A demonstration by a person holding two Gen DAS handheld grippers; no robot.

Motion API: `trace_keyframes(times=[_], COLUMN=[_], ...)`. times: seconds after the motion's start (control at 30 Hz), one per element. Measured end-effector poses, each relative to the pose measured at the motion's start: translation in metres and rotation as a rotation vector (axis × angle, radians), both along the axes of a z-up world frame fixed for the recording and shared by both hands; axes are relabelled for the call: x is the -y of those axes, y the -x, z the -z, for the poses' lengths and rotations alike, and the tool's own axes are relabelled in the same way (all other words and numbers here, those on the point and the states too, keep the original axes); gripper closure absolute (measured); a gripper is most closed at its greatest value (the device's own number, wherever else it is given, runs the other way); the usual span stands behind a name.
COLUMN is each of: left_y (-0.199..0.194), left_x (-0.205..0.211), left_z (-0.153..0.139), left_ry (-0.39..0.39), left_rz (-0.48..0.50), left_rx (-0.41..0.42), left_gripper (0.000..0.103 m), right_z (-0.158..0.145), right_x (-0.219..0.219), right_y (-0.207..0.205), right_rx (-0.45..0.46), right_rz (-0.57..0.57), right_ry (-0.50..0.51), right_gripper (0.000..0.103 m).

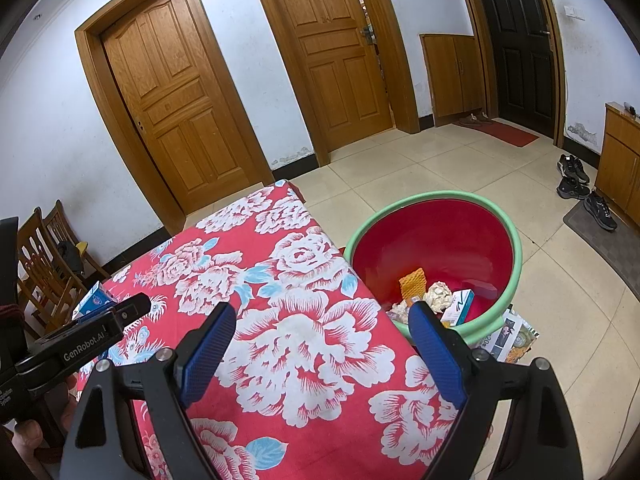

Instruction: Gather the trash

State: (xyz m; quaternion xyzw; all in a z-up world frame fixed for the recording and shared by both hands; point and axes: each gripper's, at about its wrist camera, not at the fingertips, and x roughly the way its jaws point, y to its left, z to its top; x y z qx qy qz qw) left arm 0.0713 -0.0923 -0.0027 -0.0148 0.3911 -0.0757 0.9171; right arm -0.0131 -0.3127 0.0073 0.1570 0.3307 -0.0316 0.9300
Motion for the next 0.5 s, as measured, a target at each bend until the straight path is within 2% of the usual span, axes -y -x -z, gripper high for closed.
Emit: trace_keyframes(times=[0.5], left_y=[0.0002], left_x=[0.0001], left_z=[-0.0002], left_ry=[0.000], left_rz=[0.000], left_rx=[0.001], left_gripper=[0.049], right_z=[0.0005], right_x=[-0.0004], right_y=[-0.0001], right_rx=[-0.001], right_rz=[-0.001], right_ry=[-0.001], right_gripper=[0.013])
